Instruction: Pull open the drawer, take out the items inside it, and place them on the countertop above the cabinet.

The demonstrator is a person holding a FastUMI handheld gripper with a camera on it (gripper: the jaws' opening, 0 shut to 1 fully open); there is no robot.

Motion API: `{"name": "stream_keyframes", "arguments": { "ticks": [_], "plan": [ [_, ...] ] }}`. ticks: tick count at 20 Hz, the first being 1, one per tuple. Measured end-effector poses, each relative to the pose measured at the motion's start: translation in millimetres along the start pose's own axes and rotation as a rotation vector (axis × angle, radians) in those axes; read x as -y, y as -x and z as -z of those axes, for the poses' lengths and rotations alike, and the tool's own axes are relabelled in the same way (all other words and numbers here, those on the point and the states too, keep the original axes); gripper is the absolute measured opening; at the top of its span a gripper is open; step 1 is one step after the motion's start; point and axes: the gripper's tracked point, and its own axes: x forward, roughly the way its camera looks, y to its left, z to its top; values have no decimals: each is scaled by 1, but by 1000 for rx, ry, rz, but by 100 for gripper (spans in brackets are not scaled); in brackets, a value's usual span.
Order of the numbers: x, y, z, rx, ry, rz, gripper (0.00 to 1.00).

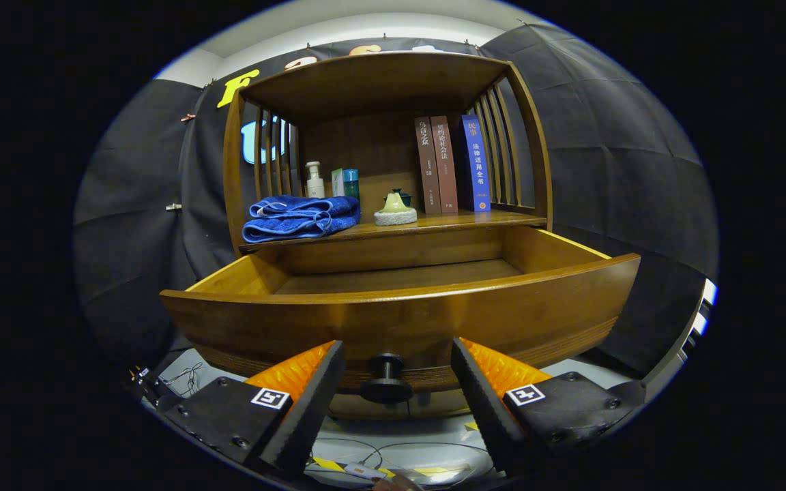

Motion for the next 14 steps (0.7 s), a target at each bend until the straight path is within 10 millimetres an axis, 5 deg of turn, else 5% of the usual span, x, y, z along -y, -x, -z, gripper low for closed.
{"name": "stream_keyframes", "arguments": {
  "ticks": [8,14],
  "plan": [
    [1,-4,-1,-6,1,23,99],
    [2,-33,-9,-22,5,16,99]
  ]
}}
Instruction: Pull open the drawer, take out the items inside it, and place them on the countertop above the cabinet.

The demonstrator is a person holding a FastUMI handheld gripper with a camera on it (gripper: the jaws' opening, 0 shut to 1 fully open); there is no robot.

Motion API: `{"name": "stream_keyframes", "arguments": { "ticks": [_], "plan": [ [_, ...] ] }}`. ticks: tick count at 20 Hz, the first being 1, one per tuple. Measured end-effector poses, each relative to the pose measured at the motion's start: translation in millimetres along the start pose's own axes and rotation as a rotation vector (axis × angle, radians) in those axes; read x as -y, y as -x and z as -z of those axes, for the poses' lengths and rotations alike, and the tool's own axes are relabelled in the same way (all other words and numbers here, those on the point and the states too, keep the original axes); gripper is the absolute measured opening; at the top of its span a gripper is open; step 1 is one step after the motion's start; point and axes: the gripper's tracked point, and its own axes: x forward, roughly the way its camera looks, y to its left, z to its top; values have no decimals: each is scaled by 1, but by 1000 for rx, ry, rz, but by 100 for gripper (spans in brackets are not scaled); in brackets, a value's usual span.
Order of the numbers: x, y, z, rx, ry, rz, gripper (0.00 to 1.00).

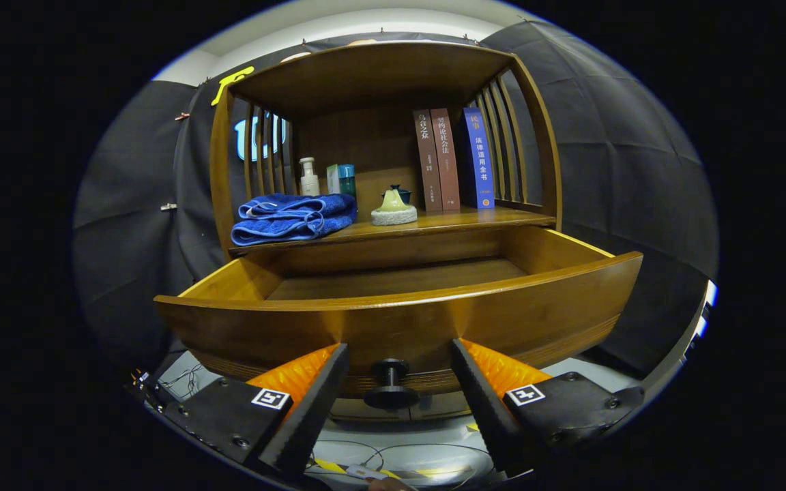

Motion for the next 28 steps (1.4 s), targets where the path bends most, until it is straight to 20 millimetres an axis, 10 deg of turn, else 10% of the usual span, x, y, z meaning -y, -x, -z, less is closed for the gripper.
{"name": "stream_keyframes", "arguments": {
  "ticks": [21,28],
  "plan": [
    [0,-138,-36,-16,9,-2,100],
    [-1,-143,-39,-21,4,14,100]
  ]
}}
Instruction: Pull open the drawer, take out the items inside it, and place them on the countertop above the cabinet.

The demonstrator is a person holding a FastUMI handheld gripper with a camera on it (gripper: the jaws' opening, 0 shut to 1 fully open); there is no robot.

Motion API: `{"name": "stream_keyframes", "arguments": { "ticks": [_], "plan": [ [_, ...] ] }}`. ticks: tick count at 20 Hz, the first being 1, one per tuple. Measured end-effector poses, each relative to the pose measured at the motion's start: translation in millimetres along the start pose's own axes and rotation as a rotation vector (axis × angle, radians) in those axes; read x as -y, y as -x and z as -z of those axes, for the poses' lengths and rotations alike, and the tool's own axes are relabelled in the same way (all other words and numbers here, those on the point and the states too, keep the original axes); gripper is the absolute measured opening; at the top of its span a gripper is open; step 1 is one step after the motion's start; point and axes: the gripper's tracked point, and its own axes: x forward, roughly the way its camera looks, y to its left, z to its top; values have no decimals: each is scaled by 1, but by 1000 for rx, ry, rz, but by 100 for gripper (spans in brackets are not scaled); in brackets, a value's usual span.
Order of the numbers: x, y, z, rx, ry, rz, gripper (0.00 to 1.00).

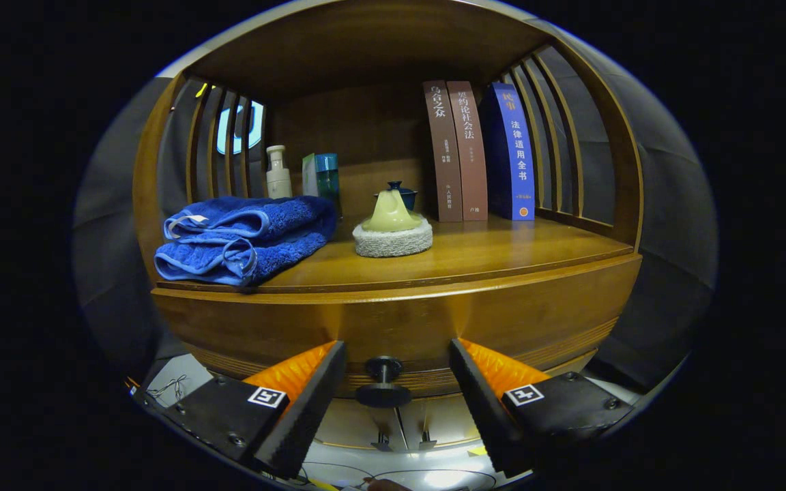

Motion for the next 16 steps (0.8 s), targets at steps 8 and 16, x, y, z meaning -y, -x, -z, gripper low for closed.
{"name": "stream_keyframes", "arguments": {
  "ticks": [8,16],
  "plan": [
    [-3,3,1,-4,0,-3,99],
    [-3,40,-48,87,25,-14,99]
  ]
}}
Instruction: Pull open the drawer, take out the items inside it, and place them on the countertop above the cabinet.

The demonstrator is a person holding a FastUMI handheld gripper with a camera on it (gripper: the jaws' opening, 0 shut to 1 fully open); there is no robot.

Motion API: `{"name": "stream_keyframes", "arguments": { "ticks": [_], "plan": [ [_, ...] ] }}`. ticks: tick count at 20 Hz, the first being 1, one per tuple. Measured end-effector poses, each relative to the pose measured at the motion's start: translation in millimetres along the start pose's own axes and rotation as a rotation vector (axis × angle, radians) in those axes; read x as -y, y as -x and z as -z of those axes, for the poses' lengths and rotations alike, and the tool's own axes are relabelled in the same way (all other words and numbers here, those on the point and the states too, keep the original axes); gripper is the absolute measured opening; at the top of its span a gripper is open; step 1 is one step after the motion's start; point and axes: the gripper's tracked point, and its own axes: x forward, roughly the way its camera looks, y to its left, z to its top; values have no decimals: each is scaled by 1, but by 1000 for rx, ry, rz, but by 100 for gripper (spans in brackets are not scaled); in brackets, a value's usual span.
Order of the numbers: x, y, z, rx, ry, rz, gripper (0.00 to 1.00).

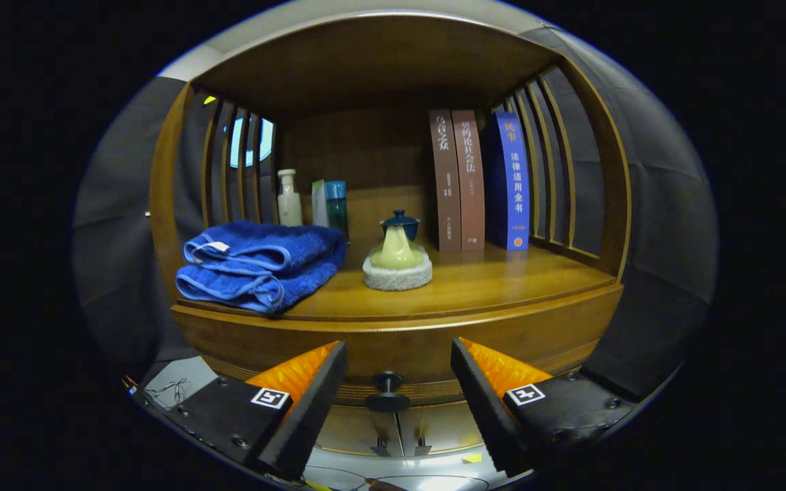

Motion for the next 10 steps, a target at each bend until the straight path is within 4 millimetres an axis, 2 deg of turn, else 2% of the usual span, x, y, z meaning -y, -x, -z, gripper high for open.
{"name": "stream_keyframes", "arguments": {
  "ticks": [5,10],
  "plan": [
    [3,41,-44,100,20,-2,99],
    [5,83,-67,145,23,-3,99]
  ]
}}
